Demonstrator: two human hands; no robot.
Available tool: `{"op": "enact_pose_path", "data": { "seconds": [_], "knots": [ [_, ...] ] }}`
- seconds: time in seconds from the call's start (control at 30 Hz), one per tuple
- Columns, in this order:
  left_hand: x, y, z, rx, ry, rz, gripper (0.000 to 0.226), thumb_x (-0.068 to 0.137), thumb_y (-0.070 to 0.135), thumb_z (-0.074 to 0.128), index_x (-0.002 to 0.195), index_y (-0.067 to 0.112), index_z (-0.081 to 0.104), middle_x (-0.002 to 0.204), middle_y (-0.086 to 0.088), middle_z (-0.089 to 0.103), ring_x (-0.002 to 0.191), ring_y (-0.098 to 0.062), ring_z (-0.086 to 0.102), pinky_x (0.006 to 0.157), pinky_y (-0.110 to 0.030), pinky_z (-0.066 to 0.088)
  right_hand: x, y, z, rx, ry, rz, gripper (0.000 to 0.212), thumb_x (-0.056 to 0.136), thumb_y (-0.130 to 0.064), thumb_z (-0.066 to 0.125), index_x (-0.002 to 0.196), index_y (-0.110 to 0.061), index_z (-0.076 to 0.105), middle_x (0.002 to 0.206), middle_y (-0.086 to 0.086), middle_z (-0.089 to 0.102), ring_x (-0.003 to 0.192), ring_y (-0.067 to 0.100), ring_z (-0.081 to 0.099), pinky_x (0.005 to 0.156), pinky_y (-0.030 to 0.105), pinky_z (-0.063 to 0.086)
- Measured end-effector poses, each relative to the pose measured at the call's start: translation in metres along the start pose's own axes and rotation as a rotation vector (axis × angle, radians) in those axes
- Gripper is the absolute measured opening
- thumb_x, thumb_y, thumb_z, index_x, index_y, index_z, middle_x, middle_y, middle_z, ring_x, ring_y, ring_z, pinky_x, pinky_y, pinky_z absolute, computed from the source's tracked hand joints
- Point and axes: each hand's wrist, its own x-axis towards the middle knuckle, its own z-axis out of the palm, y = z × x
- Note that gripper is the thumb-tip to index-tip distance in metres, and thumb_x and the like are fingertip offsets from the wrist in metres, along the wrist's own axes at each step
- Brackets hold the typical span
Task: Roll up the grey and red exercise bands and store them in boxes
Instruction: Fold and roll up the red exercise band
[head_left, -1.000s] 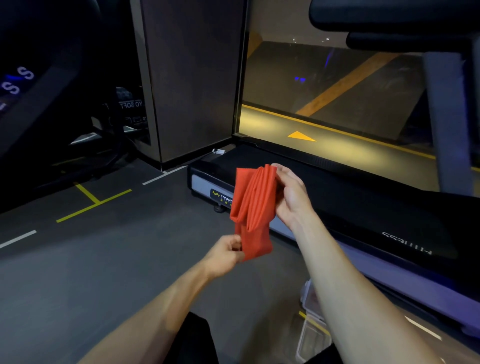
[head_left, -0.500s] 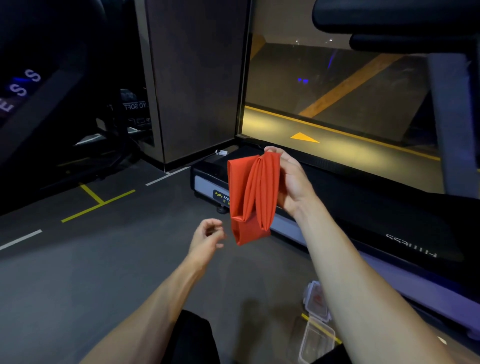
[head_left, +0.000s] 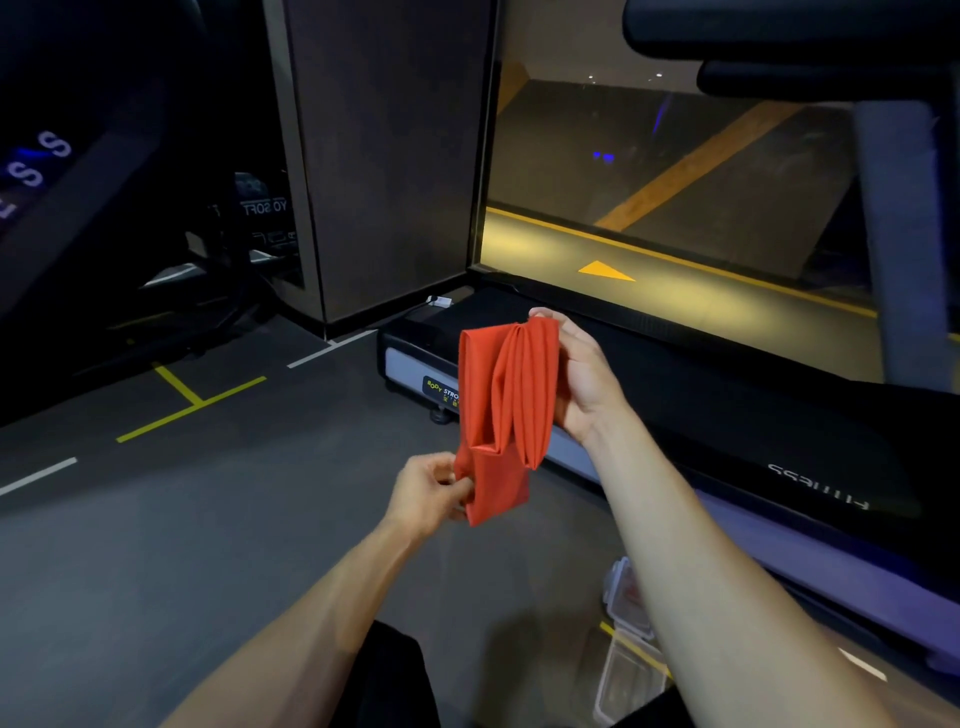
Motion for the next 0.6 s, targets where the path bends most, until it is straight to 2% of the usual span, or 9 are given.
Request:
{"op": "enact_pose_path", "data": {
  "seconds": [0.1, 0.17, 0.27, 0.37, 0.47, 0.6],
  "knots": [
    [0.001, -0.002, 0.002, 0.252, 0.048, -0.012, 0.021, 0.082, 0.013, 0.079, 0.072, 0.004, 0.062, 0.064, -0.007, 0.073, 0.058, -0.027, 0.072, 0.053, -0.035, 0.061, 0.000, 0.003, -0.001, 0.001, 0.054, -0.013, 0.009, 0.102, -0.011, 0.056, 0.102, -0.014, 0.065, 0.076, 0.005, 0.071, 0.065, 0.017, 0.069, 0.064, 0.033, 0.060],
    [0.001, -0.001, 0.004, 0.311, 0.043, -0.023, 0.021, 0.078, 0.014, 0.078, 0.074, 0.005, 0.059, 0.063, -0.006, 0.073, 0.058, -0.029, 0.072, 0.051, -0.037, 0.060, 0.000, 0.006, -0.002, 0.009, 0.086, -0.020, 0.009, 0.101, -0.010, 0.057, 0.101, -0.014, 0.066, 0.081, 0.007, 0.070, 0.069, 0.018, 0.069, 0.068, 0.034, 0.060],
    [0.002, -0.002, 0.006, 0.238, -0.019, -0.053, 0.023, 0.074, 0.017, 0.075, 0.084, 0.008, 0.056, 0.072, -0.010, 0.071, 0.059, -0.029, 0.071, 0.051, -0.033, 0.057, 0.000, 0.011, -0.006, 0.023, 0.142, -0.021, 0.010, 0.100, -0.011, 0.059, 0.100, -0.015, 0.068, 0.086, 0.008, 0.071, 0.077, 0.021, 0.069, 0.076, 0.038, 0.058],
    [0.001, -0.006, 0.008, 0.092, -0.139, -0.071, 0.013, 0.089, 0.005, 0.069, 0.092, 0.012, 0.059, 0.074, -0.009, 0.064, 0.055, -0.014, 0.063, 0.053, -0.030, 0.053, -0.001, 0.014, -0.007, 0.048, 0.171, -0.020, 0.010, 0.100, -0.011, 0.059, 0.100, -0.015, 0.068, 0.083, 0.007, 0.070, 0.078, 0.022, 0.068, 0.078, 0.040, 0.058],
    [-0.004, -0.003, 0.010, 0.041, -0.199, -0.061, 0.015, 0.097, 0.009, 0.067, 0.084, 0.015, 0.062, 0.064, -0.001, 0.058, 0.051, -0.009, 0.056, 0.052, -0.026, 0.049, -0.002, 0.015, -0.006, 0.056, 0.179, -0.027, 0.008, 0.100, -0.013, 0.060, 0.103, -0.015, 0.068, 0.087, 0.007, 0.070, 0.083, 0.023, 0.067, 0.080, 0.040, 0.058],
    [-0.005, -0.001, 0.011, 0.013, -0.203, -0.035, 0.028, 0.100, 0.021, 0.064, 0.072, 0.021, 0.065, 0.059, 0.007, 0.059, 0.054, -0.010, 0.057, 0.060, -0.030, 0.050, -0.003, 0.016, -0.005, 0.056, 0.186, -0.024, 0.008, 0.100, -0.013, 0.060, 0.104, -0.015, 0.068, 0.087, 0.007, 0.071, 0.079, 0.021, 0.069, 0.073, 0.037, 0.060]
  ]
}}
